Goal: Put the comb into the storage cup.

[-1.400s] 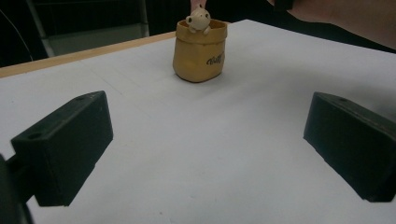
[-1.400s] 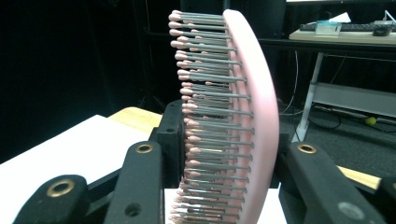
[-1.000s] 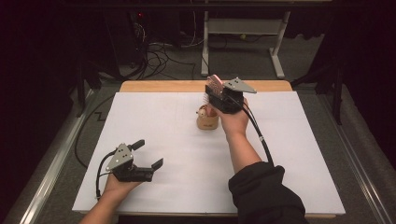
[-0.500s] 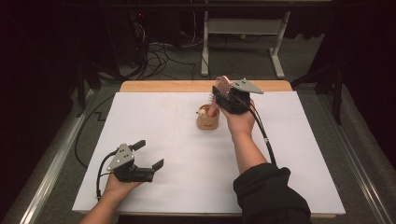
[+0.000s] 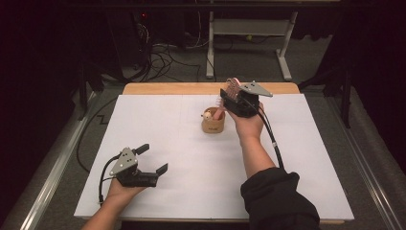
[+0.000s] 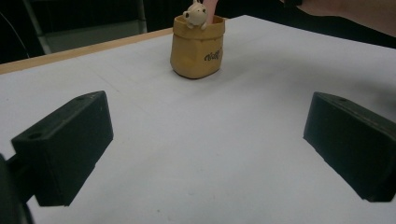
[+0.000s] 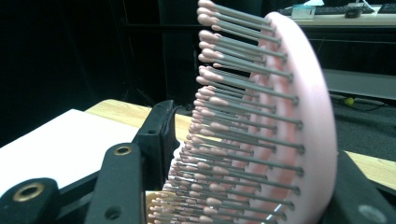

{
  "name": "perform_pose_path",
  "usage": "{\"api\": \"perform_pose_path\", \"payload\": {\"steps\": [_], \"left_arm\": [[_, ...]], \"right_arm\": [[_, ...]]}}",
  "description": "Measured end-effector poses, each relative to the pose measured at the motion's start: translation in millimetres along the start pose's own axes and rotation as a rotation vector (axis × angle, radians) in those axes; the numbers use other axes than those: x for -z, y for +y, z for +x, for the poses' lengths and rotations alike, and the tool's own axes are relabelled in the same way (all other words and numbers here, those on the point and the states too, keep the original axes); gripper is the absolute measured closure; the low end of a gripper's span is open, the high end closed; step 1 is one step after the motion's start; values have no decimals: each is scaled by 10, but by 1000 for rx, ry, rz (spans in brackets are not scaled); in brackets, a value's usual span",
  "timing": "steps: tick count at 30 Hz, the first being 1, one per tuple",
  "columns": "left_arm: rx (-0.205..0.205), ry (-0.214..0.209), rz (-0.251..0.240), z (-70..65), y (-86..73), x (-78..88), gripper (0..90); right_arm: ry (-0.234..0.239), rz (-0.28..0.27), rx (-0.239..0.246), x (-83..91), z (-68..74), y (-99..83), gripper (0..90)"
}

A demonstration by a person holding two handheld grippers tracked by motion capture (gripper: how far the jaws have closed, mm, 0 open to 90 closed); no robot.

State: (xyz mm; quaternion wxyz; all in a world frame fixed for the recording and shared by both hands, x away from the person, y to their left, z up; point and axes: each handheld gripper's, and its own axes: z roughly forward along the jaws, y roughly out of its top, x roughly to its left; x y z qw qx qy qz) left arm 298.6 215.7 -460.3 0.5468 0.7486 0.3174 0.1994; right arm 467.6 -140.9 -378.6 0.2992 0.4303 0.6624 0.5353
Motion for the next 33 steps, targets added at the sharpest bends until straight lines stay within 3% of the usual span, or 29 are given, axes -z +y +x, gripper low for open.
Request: {"api": "perform_pose_path", "payload": {"steps": [33], "left_arm": [[16,8,-18,26,4,19,14]], "right_arm": [[-36,28,-39,50,-234,-130,389]]}}
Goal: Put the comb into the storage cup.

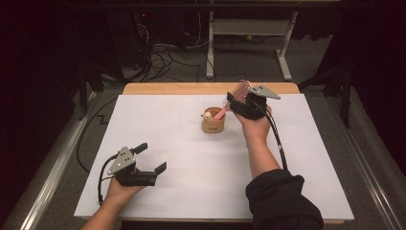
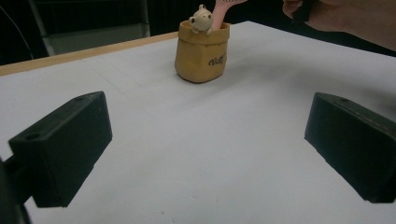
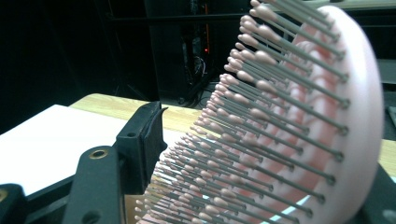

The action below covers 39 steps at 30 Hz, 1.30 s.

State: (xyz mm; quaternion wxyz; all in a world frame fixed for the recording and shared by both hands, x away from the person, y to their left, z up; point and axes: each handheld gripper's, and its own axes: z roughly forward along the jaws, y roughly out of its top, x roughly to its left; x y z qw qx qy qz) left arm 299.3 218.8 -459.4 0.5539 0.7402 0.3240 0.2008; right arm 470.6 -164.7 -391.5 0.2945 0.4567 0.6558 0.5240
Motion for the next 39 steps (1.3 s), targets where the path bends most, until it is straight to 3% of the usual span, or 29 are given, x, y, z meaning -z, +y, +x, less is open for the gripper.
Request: {"api": "perform_pose_path", "payload": {"steps": [39], "left_arm": [[-10,-1,12,-10,-14,-24,14]], "right_arm": [[-13,41,13,56,-146,-32,264]]}}
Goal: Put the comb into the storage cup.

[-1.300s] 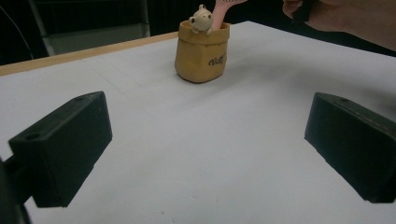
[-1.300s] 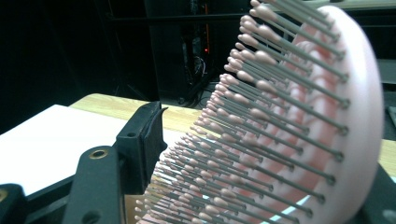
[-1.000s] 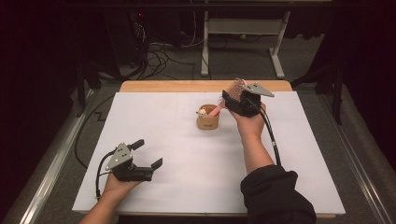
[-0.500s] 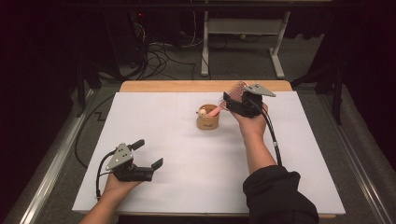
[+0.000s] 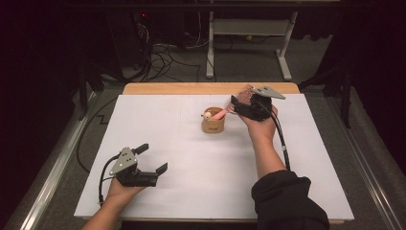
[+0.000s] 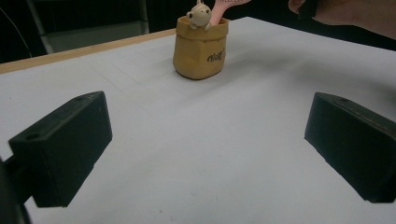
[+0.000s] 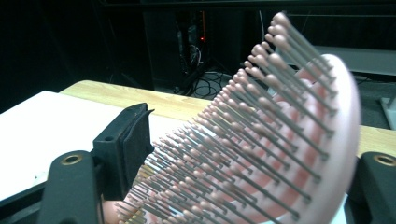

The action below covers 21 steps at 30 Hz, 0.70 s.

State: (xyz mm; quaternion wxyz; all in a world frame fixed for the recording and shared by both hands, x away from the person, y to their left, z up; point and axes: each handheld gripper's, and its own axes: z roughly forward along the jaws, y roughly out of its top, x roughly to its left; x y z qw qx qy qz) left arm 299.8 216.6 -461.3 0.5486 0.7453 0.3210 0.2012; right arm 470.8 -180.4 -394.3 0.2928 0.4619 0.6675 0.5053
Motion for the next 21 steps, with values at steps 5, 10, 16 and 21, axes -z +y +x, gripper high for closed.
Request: {"api": "perform_pose_path", "payload": {"steps": [5,10,16,21], "left_arm": [[-1,-2,-1,-2,1,-1,14],[1,-3,1,1,0,-2,14],[1,-2,4,3,-4,-9,14],[0,-1,4,10,-4,-13,14]], "right_arm": [[-6,3,-2,-3,-2,-8,232],[-10,2,-1,-2,-6,-16,191],[-1,-4,7,10,-11,-16,133],[13,-9,15,15,-9,-12,37]]}}
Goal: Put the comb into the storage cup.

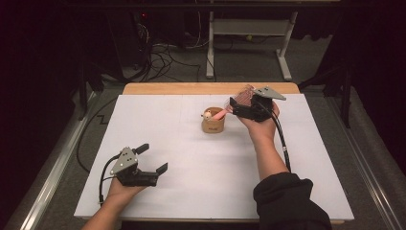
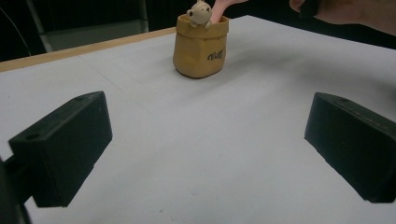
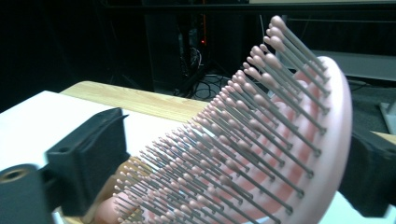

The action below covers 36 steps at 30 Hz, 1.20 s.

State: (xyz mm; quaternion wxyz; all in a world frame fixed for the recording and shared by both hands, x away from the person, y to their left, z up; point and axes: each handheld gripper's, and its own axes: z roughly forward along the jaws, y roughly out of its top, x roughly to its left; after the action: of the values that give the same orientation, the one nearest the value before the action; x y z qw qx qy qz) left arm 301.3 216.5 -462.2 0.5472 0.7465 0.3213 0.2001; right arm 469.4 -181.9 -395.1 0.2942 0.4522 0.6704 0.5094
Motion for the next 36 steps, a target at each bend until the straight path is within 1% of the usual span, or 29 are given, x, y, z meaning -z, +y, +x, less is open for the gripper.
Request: {"api": "perform_pose_path", "payload": {"steps": [2,8,12,19,25,27,30,31,36], "left_arm": [[0,1,-1,0,0,0,14],[1,2,1,3,0,3,14],[6,7,-2,14,1,12,14],[15,16,-4,35,1,27,14],[20,21,-4,49,-2,26,14],[18,22,-2,49,-2,22,14],[17,23,0,49,-3,17,14],[18,23,1,50,-4,16,14],[21,26,3,62,-5,19,14]], "right_arm": [[7,6,-1,1,-4,-1,5],[-2,13,16,37,-3,-14,4],[-2,9,22,80,3,-22,5],[4,23,41,154,20,-81,5],[20,38,56,230,36,-215,5],[24,64,63,244,36,-267,4],[27,76,73,268,38,-367,5],[29,89,76,271,37,-399,4],[32,116,81,319,37,-578,5]]}}
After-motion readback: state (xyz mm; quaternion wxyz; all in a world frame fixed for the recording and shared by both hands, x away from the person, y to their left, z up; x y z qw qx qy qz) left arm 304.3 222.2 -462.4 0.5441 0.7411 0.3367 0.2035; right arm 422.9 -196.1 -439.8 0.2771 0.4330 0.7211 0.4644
